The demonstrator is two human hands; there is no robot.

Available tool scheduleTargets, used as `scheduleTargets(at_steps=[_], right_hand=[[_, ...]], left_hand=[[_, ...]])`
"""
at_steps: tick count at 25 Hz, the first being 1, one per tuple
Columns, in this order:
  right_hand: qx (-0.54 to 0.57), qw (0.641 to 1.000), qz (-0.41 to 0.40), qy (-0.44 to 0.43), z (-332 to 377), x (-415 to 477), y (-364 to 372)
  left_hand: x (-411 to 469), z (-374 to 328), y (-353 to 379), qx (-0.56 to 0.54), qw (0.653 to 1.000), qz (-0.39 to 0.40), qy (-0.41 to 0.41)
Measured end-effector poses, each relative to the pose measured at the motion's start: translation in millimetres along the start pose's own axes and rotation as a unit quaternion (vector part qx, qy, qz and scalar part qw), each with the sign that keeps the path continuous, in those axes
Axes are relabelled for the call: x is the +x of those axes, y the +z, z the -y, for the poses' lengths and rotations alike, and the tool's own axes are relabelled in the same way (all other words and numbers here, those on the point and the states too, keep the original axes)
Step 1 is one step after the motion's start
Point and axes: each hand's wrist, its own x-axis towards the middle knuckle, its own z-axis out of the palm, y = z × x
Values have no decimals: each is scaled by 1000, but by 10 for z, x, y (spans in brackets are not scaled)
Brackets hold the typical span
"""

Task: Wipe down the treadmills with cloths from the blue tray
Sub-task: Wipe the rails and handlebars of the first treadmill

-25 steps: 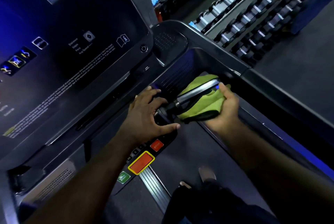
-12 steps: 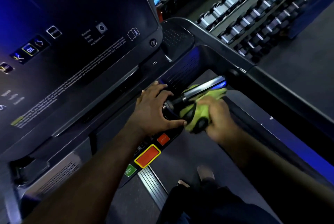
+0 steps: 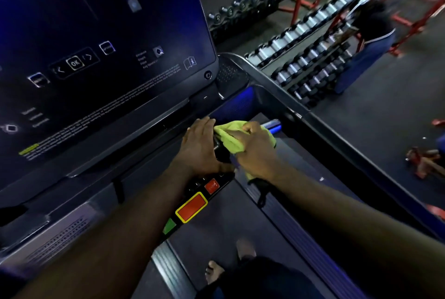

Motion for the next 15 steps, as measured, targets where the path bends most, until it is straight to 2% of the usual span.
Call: scheduleTargets(at_steps=[2,5,8,10,12,13,14,15], right_hand=[[-25,999,16,32,-189,89,-357],[-106,988,-23,105,-439,205,-664],[-134,989,-9,61,-135,160,-340],[-58,997,54,-1,-4,177,-397],[86,988,115,52,-63,413,-797],[139,982,92,91,-166,614,-1019],[172,978,22,117,-239,814,-1211],[148,982,-42,107,-295,990,-1314]], left_hand=[[-71,3,14,-1,1000,-17,-17],[-157,20,19,-27,998,-39,-50],[-139,47,28,4,997,-58,-44],[-66,46,46,32,998,-53,-31],[-21,59,67,1,998,-38,-42],[-2,68,65,-20,998,-30,-46],[9,79,67,-37,998,-29,-47],[16,82,63,-51,997,-33,-48]])
